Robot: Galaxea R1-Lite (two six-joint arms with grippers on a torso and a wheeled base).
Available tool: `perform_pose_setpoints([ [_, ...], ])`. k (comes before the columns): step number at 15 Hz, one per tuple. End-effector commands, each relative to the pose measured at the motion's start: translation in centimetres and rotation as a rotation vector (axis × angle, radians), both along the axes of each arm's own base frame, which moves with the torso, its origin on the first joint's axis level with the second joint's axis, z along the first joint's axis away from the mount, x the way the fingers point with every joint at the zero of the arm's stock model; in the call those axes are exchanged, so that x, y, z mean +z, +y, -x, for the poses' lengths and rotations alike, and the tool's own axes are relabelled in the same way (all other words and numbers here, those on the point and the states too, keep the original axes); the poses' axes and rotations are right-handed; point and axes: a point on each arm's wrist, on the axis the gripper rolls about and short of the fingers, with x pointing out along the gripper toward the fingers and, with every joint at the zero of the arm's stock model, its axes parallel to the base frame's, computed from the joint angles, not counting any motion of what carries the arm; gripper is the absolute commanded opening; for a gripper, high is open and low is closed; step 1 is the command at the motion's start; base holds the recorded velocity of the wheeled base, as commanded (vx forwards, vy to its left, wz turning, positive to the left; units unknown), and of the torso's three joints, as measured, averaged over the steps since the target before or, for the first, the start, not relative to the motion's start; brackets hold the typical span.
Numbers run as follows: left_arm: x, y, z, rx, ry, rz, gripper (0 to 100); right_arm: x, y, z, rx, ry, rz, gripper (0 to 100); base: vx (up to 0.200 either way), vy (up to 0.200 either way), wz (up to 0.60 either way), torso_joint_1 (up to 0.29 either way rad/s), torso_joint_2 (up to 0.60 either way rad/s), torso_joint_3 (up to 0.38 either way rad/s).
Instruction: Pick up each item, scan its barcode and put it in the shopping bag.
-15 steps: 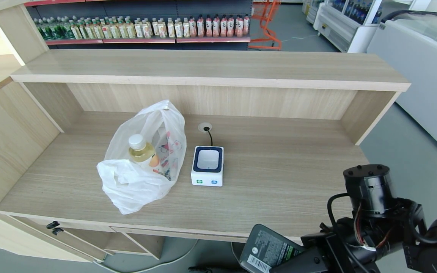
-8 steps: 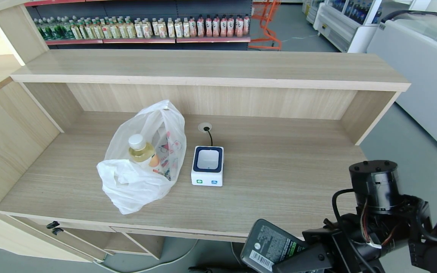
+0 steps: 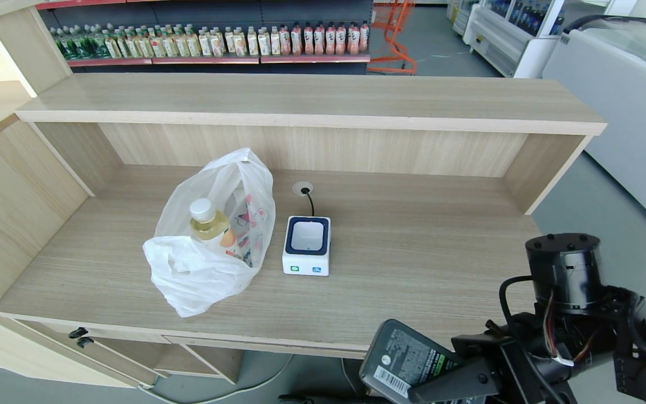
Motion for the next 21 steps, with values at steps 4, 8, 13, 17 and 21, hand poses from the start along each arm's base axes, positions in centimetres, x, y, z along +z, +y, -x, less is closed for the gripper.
perform_pose_setpoints([
  [4, 0.0, 0.0, 0.0, 0.000, -0.001, 0.000, 100, 4.9, -1.3, -1.2, -0.157, 0.385, -0.010, 0, 0.000, 0.000, 0.00, 0.000, 0.00, 0.000],
  [8, 0.0, 0.0, 0.0, 0.000, -0.001, 0.000, 100, 7.0, -10.1, 0.1, -0.741, 0.871, -0.192, 0, 0.000, 0.000, 0.00, 0.000, 0.00, 0.000],
  [13, 0.0, 0.0, 0.0, 0.000, -0.001, 0.000, 100, 8.7, -13.2, -1.3, -0.874, 1.486, -0.412, 0, 0.000, 0.000, 0.00, 0.000, 0.00, 0.000],
  [17, 0.0, 0.0, 0.0, 0.000, -0.001, 0.000, 100, 12.3, -10.5, -3.4, -0.627, 2.582, -0.960, 0, 0.000, 0.000, 0.00, 0.000, 0.00, 0.000],
  [21, 0.0, 0.0, 0.0, 0.000, -0.001, 0.000, 100, 11.5, -10.4, -4.0, -0.580, 2.879, -1.036, 0, 0.000, 0.000, 0.00, 0.000, 0.00, 0.000],
])
